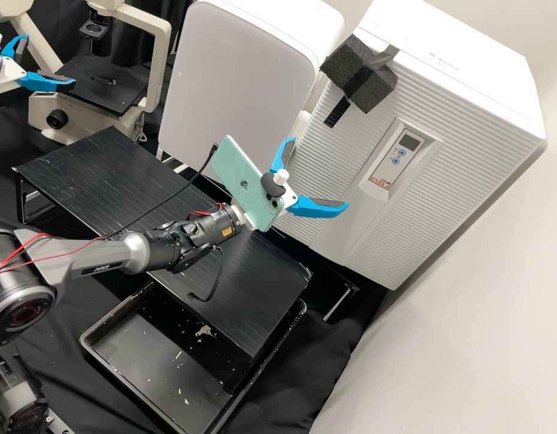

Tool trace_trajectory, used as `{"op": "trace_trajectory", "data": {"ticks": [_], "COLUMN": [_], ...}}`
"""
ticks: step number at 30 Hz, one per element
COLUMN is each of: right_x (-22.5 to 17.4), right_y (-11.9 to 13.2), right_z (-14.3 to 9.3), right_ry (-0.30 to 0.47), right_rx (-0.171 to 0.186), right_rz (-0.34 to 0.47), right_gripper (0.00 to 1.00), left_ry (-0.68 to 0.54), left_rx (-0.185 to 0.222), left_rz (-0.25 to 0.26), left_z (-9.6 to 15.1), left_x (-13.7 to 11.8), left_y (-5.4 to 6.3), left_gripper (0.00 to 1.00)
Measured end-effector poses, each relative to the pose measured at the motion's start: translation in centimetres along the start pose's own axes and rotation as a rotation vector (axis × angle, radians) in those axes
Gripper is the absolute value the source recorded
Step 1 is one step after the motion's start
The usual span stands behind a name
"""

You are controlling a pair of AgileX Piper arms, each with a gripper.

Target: Open the incubator door

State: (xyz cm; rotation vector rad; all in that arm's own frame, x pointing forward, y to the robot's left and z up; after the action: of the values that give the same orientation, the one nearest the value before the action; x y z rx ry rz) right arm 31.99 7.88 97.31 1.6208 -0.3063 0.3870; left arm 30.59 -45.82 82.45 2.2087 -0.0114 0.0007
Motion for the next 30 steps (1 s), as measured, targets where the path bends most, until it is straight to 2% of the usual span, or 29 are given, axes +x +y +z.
{"op": "trace_trajectory", "data": {"ticks": [2, 10, 12, 16, 20, 25, 26, 30], "right_x": [-0.2, -0.4, 0.0, 1.0, 1.8, 2.3, 2.3, 2.3], "right_y": [0.1, -0.1, -0.2, -0.8, -1.3, -1.3, -1.3, -1.1], "right_z": [-0.6, -1.5, -1.6, -1.3, -0.6, 0.1, 0.2, 0.3], "right_ry": [0.015, 0.044, 0.046, 0.042, 0.016, -0.010, -0.012, -0.014], "right_rx": [0.014, 0.018, 0.006, -0.042, -0.056, -0.048, -0.048, -0.054], "right_rz": [0.001, -0.008, -0.006, -0.013, -0.005, 0.004, 0.006, 0.008], "right_gripper": [1.00, 1.00, 1.00, 1.00, 1.00, 1.00, 0.00, 0.00], "left_ry": [0.000, 0.000, 0.000, 0.000, 0.000, 0.000, 0.000, 0.000], "left_rx": [0.000, 0.000, 0.000, 0.000, 0.000, 0.000, 0.000, 0.000], "left_rz": [0.000, 0.000, 0.000, 0.000, 0.000, 0.000, 0.000, 0.000], "left_z": [0.0, 0.0, 0.0, 0.0, 0.0, 0.0, 0.0, 0.0], "left_x": [0.0, 0.0, 0.0, 0.0, 0.0, 0.0, 0.0, 0.0], "left_y": [0.0, 0.0, 0.0, 0.0, 0.0, 0.0, 0.0, 0.0], "left_gripper": [1.00, 1.00, 1.00, 1.00, 1.00, 1.00, 1.00, 1.00]}}
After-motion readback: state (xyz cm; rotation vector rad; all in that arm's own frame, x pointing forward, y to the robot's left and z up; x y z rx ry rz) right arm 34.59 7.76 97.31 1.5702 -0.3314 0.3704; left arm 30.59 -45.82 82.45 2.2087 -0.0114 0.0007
